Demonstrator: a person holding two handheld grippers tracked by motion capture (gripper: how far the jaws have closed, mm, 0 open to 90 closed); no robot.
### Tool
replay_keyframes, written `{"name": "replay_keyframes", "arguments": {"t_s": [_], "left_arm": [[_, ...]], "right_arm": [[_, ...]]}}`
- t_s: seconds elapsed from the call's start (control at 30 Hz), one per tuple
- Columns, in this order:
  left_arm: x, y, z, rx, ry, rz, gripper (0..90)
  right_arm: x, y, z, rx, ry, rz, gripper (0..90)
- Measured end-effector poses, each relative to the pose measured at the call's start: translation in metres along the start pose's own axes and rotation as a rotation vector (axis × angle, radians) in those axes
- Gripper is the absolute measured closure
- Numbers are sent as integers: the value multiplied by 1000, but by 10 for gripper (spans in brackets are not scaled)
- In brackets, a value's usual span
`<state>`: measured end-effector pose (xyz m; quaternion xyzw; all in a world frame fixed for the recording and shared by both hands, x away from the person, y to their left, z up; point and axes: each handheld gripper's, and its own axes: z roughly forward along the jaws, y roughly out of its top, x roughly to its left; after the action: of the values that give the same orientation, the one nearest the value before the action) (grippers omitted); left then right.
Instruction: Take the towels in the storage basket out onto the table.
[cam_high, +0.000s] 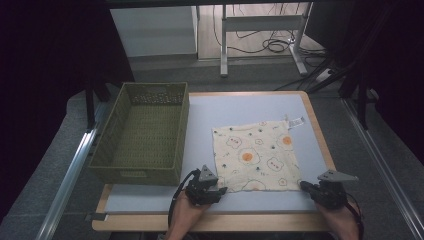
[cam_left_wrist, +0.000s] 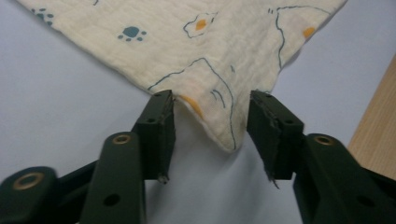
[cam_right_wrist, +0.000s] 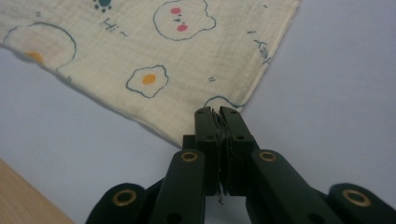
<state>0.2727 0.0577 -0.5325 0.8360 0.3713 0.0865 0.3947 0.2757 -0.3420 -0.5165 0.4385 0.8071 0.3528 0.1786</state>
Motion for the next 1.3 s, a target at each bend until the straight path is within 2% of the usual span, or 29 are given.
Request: {"name": "replay_keyframes", "arguments": {"t_s": [0.03,0.07,0.13,0.17,0.23,0.33,0.37,0.43,0.5,0.6,0.63,0.77,0.8,0.87,0.9,1.03,1.17,1.2,1.23,1.3], "left_arm": [[0,1,-3,-8,10,-1,470],[1,2,-6,-16,15,-8,414],[7,5,-12,-41,29,-31,374],[7,5,-12,-41,29,-31,356],[8,9,-11,-34,31,-46,323],[5,13,0,-4,45,-25,294],[2,13,9,29,75,-8,276],[2,12,15,76,117,16,259],[2,10,15,70,118,14,248],[2,10,12,88,118,13,242],[2,11,11,84,117,18,226],[9,21,11,49,114,-9,202],[13,28,14,32,121,-16,200],[17,32,17,26,127,-23,201],[23,40,22,21,131,-30,216],[33,52,30,5,125,-41,254],[46,70,38,-20,155,-32,299],[46,70,38,-20,155,-32,301],[49,74,40,-25,160,-33,303],[60,83,46,-27,180,-43,312]], "right_arm": [[0,1,-4,-6,-1,-1,874],[-2,1,-13,-11,-9,-2,873],[-5,1,-20,-15,-28,1,871],[-7,-1,-21,-9,-24,9,865],[-11,-4,-17,37,-6,18,833],[-11,-6,-15,41,-20,6,754],[-12,-4,-15,14,-27,12,681],[-13,0,-16,-9,-39,13,642],[-14,2,-15,-15,-47,10,623],[-15,4,-10,-8,-55,-6,586],[-15,5,-7,-9,-56,-8,572],[-20,10,2,-28,-46,7,558],[-23,14,7,-33,-39,16,558],[-24,17,9,-36,-34,22,558],[-28,24,14,-40,-26,28,558],[-34,36,22,-51,-19,36,550],[-44,54,36,-58,-9,48,523],[-44,54,36,-58,-9,48,523],[-47,62,41,-58,-17,43,522],[-52,70,46,-65,-16,42,526]]}}
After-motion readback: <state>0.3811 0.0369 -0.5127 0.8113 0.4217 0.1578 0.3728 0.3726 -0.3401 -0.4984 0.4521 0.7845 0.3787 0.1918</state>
